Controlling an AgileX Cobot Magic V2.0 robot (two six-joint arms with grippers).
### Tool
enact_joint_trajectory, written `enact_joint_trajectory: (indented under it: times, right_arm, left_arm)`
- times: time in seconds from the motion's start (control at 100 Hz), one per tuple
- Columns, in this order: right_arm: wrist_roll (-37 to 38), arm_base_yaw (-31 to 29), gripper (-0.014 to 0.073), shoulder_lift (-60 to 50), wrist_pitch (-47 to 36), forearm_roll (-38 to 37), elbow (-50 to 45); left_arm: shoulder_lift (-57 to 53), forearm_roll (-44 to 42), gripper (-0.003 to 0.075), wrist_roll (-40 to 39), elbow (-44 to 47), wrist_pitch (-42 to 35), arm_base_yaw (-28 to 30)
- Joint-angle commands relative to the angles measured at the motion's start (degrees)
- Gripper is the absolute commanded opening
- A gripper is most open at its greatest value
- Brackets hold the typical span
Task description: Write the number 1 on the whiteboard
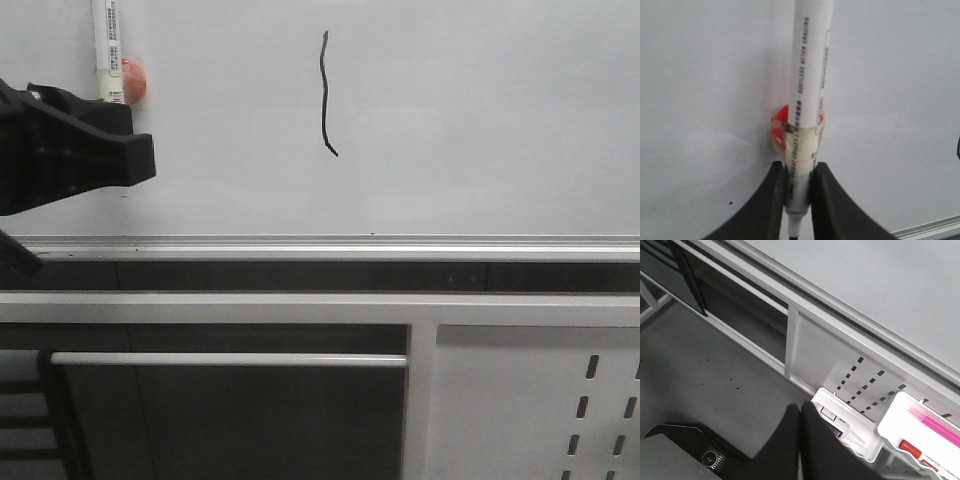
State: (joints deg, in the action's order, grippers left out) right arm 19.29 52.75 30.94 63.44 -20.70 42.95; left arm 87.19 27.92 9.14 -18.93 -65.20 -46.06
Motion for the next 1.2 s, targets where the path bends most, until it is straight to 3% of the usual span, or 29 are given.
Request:
enact_joint_trajectory:
  times: [0.0,1.19]
  right_arm:
    - [0.00,-0.27,-0.0053,0.26,-2.59,-1.74,1.84]
    - [0.00,-0.27,-0.0053,0.26,-2.59,-1.74,1.84]
  left_arm:
    - [-1.88,-0.75,-0.0018,0.18,-1.32,-12.97,0.44]
    - [-1.76,-2.74,-0.0018,-0.85,-1.32,-12.40,4.12]
